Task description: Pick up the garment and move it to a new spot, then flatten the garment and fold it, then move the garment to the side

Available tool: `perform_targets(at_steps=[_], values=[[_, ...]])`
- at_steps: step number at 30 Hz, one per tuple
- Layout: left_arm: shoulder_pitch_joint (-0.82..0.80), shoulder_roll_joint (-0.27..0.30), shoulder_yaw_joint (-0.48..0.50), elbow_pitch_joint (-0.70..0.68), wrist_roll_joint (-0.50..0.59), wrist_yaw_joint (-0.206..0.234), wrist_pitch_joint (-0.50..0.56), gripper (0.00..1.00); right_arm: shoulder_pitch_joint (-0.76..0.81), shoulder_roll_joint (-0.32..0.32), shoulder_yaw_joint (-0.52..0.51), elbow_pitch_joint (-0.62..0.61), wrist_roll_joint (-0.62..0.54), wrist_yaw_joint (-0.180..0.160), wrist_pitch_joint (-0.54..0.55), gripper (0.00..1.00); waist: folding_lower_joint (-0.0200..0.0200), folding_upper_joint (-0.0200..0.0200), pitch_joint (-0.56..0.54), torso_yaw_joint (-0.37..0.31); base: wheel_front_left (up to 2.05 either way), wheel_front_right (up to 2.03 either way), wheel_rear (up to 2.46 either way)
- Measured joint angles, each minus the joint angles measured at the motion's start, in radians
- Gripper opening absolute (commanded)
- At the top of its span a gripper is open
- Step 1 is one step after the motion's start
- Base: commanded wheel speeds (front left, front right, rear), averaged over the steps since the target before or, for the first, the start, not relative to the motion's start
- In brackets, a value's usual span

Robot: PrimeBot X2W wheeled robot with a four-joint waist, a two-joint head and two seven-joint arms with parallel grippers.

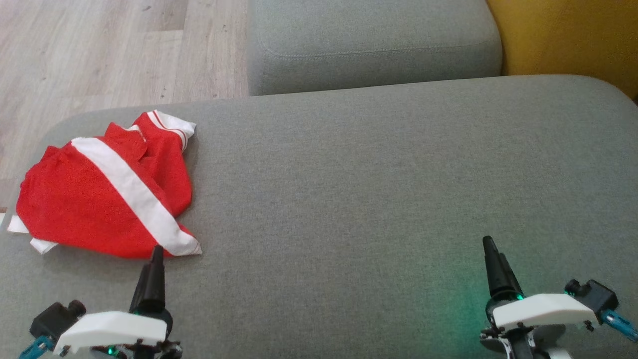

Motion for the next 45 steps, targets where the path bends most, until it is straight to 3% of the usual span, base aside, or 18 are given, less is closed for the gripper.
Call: perform_targets(at_steps=[23,45], values=[[0.023,0.042,-0.077,-0.110,0.298,0.051,-0.064,1.00,-0.021,0.000,0.073,-0.019,-0.274,0.000,-0.067,1.00,0.0000,0.0000,-0.009,-0.005,0.00,0.00,0.00],[0.061,0.063,-0.116,-0.160,0.583,0.053,-0.132,1.00,-0.022,-0.001,0.110,-0.039,-0.551,0.000,-0.135,1.00,0.0000,0.0000,-0.034,-0.003,0.00,0.00,0.00]])
